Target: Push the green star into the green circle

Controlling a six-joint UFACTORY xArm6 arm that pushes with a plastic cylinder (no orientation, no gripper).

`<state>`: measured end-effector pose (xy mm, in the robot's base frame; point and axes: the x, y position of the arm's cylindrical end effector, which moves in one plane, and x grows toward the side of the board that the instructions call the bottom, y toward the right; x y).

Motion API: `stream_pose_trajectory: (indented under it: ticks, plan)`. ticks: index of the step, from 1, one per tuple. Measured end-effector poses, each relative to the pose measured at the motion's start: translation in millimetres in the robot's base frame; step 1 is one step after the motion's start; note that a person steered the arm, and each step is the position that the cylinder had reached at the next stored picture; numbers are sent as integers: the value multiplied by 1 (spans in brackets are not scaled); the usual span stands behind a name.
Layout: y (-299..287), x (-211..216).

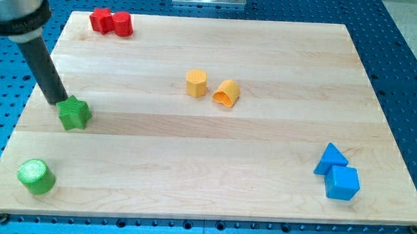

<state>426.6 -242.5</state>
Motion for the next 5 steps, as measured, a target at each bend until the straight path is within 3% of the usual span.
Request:
stream_pose_trajectory:
  ticks: [1, 3, 4, 5]
  plan:
    - [40, 49]
    - [25, 95]
    - [34, 90]
    - [113, 87]
